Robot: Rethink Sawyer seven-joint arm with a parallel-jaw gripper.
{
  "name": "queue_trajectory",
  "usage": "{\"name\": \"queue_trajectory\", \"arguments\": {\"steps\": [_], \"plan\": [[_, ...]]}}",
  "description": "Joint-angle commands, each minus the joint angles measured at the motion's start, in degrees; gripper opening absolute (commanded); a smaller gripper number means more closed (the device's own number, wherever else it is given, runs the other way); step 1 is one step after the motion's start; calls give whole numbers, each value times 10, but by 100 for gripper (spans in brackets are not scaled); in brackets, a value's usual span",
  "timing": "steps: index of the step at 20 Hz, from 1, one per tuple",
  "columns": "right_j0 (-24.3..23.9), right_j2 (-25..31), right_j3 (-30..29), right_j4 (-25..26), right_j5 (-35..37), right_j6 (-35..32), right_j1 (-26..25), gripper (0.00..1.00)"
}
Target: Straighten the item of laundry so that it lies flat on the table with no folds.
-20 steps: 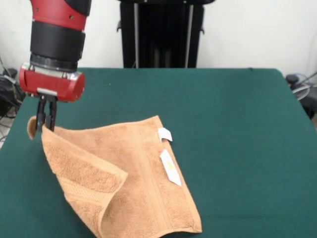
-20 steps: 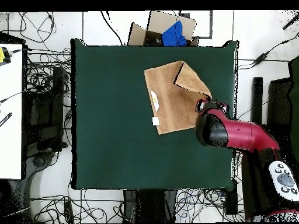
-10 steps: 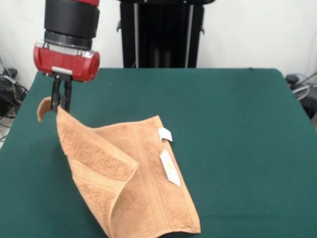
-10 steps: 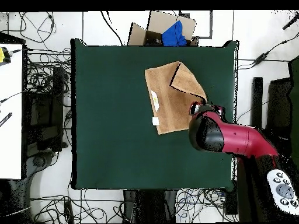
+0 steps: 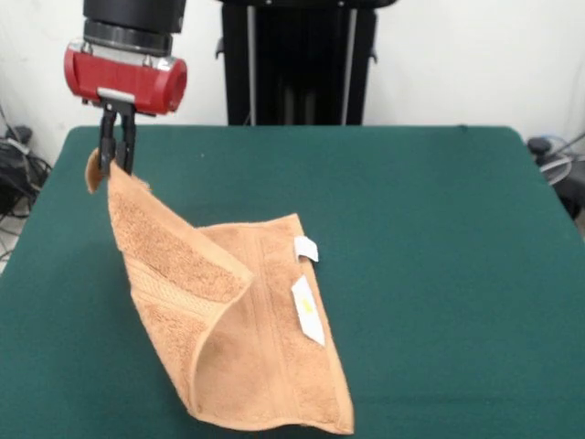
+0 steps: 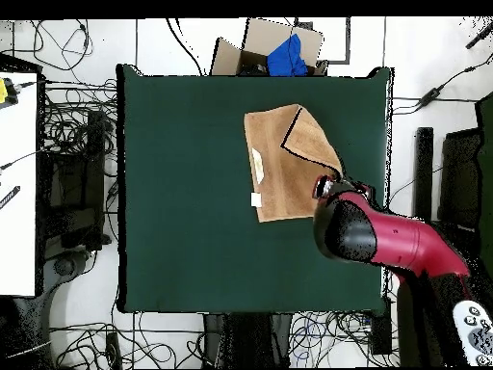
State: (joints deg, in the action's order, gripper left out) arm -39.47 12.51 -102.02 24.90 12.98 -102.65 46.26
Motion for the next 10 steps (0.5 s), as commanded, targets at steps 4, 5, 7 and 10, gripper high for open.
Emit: {"name": "queue_trajectory", "arguments": {"steps": [4, 5, 7, 10], "plan": [[-52, 96, -79, -36, 98, 33, 63, 0], [-58, 102, -83, -38, 102, 36, 68, 0], [-74, 117, -95, -43, 110, 44, 81, 0], [-85, 128, -98, -44, 119, 49, 88, 0]]}}
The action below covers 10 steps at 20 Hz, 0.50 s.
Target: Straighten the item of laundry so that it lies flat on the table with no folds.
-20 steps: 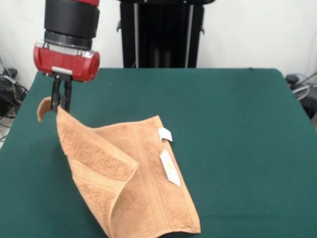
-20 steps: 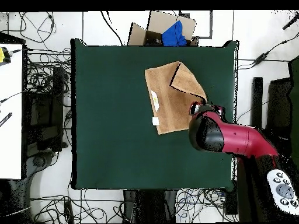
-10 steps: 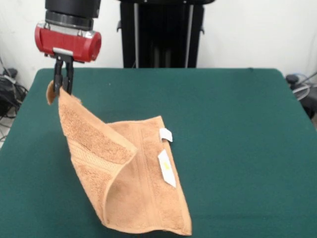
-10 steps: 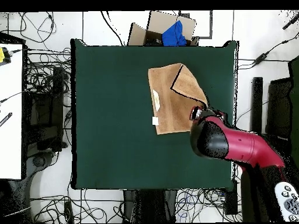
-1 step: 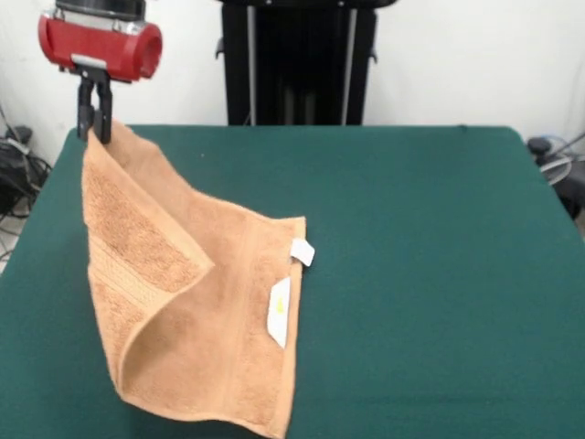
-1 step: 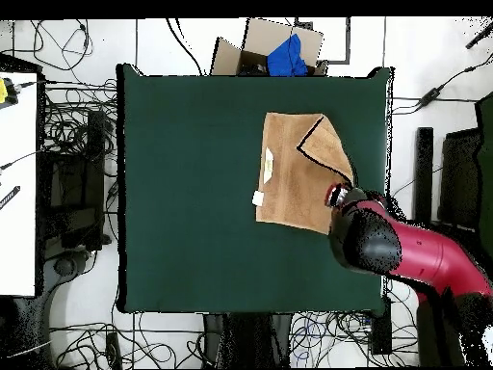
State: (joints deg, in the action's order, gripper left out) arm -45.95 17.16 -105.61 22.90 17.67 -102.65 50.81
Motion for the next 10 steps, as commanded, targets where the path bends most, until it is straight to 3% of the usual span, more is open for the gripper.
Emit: {"name": "queue_trajectory", "arguments": {"steps": [1, 10], "plan": [[-23, 85, -61, -24, 75, 50, 43, 0], [-91, 136, -83, -22, 96, 88, 68, 0]]}}
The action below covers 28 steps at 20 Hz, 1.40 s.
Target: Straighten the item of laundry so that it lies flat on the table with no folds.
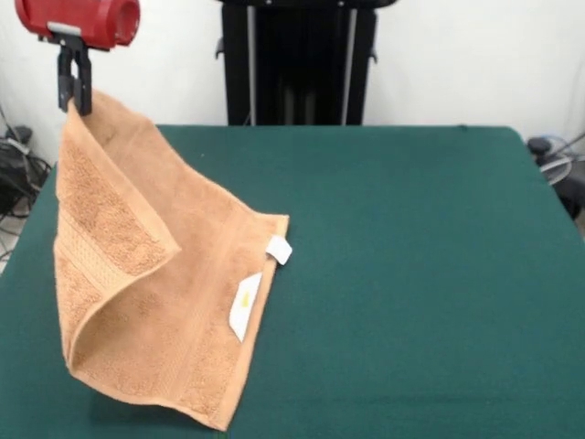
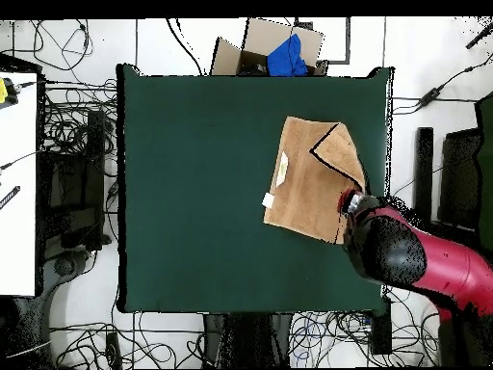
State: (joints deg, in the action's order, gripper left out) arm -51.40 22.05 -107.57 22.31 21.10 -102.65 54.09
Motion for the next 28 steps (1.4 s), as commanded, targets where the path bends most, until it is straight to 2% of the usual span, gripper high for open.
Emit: {"name": "queue_trajectory", "arguments": {"steps": [1, 6, 18, 22, 28], "plan": [[-43, 93, -67, -19, 70, 92, 43, 0], [-78, 120, -78, -32, 106, 114, 78, 0], [-170, 198, -92, -18, 135, 159, 98, 0], [-192, 223, -89, -10, 148, 167, 93, 0], [-218, 250, -95, -8, 166, 170, 114, 0]]}}
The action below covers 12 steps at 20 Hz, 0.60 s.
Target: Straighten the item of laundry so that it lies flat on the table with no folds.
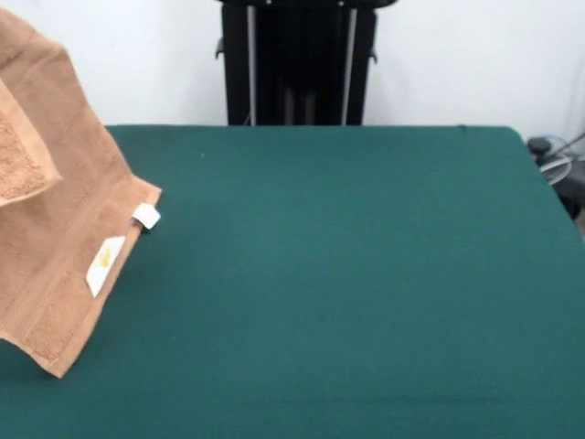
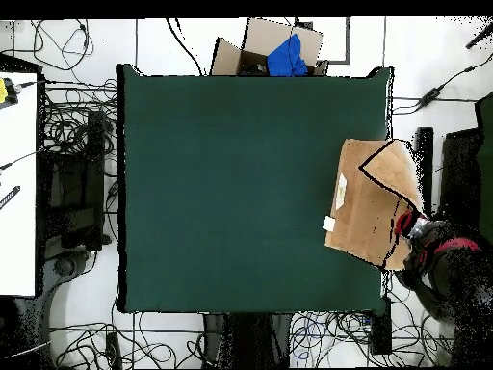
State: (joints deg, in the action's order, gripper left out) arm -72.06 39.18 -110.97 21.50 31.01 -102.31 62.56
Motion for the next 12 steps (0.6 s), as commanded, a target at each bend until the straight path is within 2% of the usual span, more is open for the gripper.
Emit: {"name": "queue_trajectory", "arguments": {"steps": [1, 12], "plan": [[-15, 85, -63, -2, 69, 168, 33, 0], [-40, 125, -81, -44, 118, 167, 108, 0]]}}
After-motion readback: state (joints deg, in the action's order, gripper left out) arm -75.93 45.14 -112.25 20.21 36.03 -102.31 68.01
